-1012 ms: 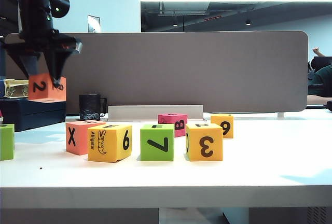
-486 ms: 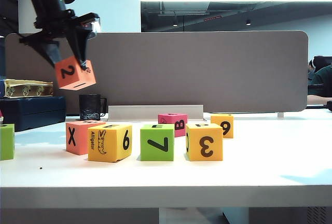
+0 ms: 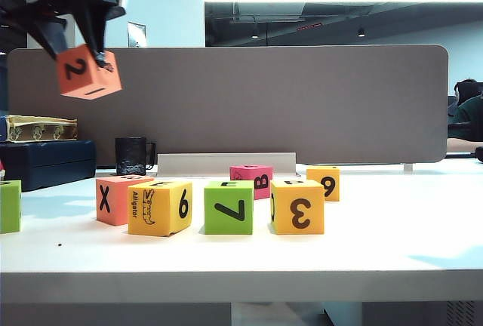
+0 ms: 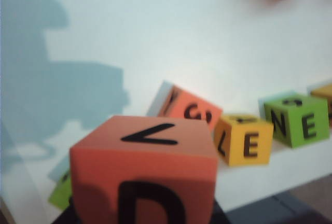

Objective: Select the appropriate blocks from the scattered letter blocks on the table and arrange them in a row to spell out "DEEP".

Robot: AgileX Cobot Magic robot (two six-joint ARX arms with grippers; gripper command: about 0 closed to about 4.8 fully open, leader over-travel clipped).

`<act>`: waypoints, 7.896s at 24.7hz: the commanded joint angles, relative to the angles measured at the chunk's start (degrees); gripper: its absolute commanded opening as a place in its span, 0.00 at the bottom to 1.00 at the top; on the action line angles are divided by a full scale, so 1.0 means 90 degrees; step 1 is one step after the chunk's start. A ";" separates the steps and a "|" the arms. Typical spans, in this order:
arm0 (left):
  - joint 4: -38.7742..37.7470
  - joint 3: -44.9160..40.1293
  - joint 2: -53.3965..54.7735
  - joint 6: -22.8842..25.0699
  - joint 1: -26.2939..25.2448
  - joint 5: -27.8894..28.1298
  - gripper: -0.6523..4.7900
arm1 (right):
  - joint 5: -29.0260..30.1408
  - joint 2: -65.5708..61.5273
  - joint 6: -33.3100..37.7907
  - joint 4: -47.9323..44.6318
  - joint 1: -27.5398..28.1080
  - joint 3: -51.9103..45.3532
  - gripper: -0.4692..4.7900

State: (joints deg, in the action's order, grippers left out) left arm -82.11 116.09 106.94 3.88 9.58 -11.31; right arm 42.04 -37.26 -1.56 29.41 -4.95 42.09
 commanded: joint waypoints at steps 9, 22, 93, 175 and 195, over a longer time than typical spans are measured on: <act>0.0005 -0.2924 -0.1282 -0.0041 0.0007 0.0398 0.45 | 0.0032 0.0005 0.0005 -0.0056 -0.0005 0.0032 0.09; 0.2378 -0.4413 -0.1273 -0.0386 0.0423 0.0325 0.45 | 0.0029 0.0005 0.0005 0.0041 -0.0005 0.0032 0.09; 0.3298 -0.4447 -0.0423 -0.1268 0.0843 0.0471 0.63 | 0.0032 0.0005 0.0002 0.0233 -0.0005 0.0029 0.09; 0.2759 -0.4449 -0.1831 0.0015 0.0835 0.2450 0.26 | -0.0253 -0.2574 0.0005 -0.0695 -0.0012 0.0032 0.09; 0.3028 -0.4461 -0.1345 0.0165 -0.0070 0.0930 0.11 | -0.0571 -0.4656 0.0007 -0.2086 -0.0719 0.0032 0.09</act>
State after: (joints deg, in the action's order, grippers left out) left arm -55.07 75.90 94.45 5.37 8.99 -1.48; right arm 37.91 -78.85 -1.39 11.49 -11.11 42.09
